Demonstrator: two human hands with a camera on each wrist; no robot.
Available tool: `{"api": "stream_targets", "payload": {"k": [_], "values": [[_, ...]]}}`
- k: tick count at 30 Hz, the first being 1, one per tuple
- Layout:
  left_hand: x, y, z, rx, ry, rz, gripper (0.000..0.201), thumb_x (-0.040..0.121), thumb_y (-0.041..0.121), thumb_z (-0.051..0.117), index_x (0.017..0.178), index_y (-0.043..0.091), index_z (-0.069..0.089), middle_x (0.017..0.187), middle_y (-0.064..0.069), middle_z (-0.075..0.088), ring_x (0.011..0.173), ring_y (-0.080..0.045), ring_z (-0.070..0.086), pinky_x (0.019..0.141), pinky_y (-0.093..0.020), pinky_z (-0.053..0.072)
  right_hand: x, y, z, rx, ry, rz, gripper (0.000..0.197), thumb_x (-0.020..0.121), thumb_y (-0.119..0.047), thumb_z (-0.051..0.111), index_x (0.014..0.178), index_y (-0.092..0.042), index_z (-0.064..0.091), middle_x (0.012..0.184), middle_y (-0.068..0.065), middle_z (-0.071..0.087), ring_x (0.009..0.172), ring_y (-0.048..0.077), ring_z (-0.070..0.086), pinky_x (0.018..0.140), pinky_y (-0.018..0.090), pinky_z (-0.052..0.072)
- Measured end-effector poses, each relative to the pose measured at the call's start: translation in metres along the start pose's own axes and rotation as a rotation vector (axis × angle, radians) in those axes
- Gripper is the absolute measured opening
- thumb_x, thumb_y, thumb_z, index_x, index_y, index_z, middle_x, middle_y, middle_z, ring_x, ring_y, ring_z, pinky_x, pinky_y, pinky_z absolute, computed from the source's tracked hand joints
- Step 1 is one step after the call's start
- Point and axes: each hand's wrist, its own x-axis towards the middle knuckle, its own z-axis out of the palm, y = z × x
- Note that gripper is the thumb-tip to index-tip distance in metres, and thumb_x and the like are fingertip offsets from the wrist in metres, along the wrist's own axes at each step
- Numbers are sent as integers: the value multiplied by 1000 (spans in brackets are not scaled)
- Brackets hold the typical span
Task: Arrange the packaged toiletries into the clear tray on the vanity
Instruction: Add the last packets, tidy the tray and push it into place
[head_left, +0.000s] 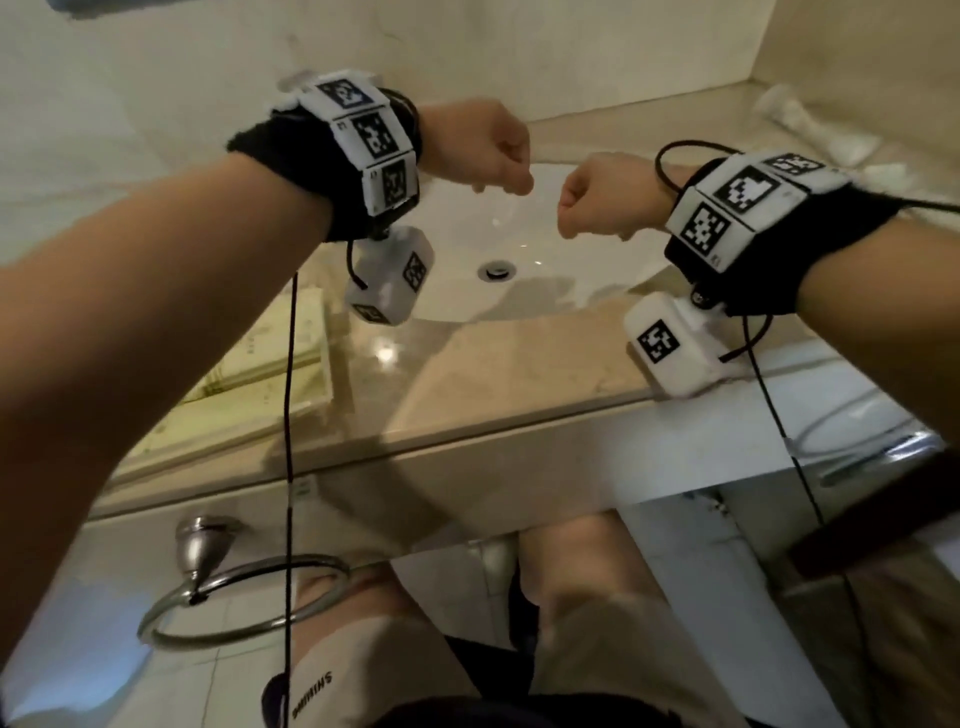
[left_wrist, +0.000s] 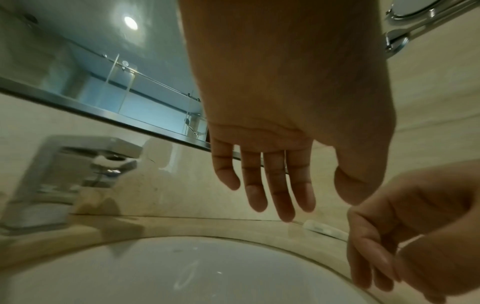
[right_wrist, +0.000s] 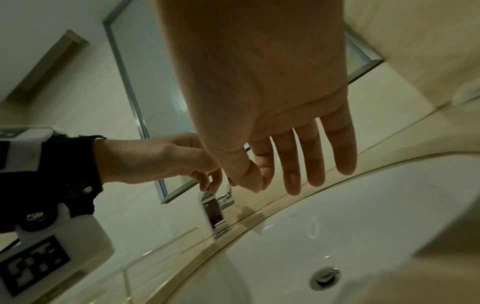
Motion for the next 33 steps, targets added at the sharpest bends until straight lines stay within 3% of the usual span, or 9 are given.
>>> {"api": "stream_targets", "payload": {"k": [4,9,15,17,20,23,26,31,33], "values": [[38,33,13,-72,-12,44,19,88,31,55,93,14,62,67,8,53,62,-6,47,60,-20,36,-6,44,-13,57,5,124,18,87,-18,56,97,-5,62,72,5,50,80,24,50,69,33,45],[75,79,26,-75,-70,130,18,89,32,53,90,16,60,71,15,55,75,-13,54,60,-21,41,-13,93,-30,82,29,260,26,88,-16,55,108,-1,64,75,6,52,69,20,48,57,25,39],[112,128,37,-60,-152,186,26,87,41,52,95,17,59,89,6,60,88,-18,57,73,-29,44,-24,150,-53,50,170,389,31,85,-23,59,110,-6,65,104,13,64,90,26,56,84,40,49],[122,142,42,-41,-154,189,28,87,43,52,98,17,57,91,0,58,89,-20,55,74,-31,45,-30,168,-59,3,223,411,33,84,-23,60,115,-12,63,102,17,64,84,27,53,82,43,49],[136,159,48,-41,-172,192,27,88,44,52,103,21,51,102,-4,56,92,-22,53,76,-34,46,-36,192,-66,-22,247,437,18,81,-13,62,83,-31,61,86,16,56,72,26,48,69,38,41],[147,174,51,-26,-214,176,39,89,42,53,121,21,47,125,-5,53,107,-26,53,84,-38,49,-35,216,-73,-100,222,578,16,78,-23,66,74,-13,54,83,15,53,71,27,49,66,37,41],[159,189,54,-19,-237,153,57,91,42,52,139,17,35,142,-6,41,119,-28,48,98,-42,46,-32,236,-76,-132,143,676,32,74,-32,69,65,-12,45,73,13,47,72,28,47,63,39,40],[174,210,62,-81,-308,65,70,90,42,54,145,9,26,143,-17,38,124,-34,46,102,-43,44,-39,248,-72,-111,128,736,47,77,-31,68,111,-2,54,102,18,54,94,34,57,78,42,49],[176,216,65,-94,-335,49,71,90,41,54,146,10,24,144,-17,35,125,-35,44,102,-43,43,-42,245,-71,-99,138,718,37,74,-32,68,95,-5,55,95,16,55,88,33,57,78,42,49]]}}
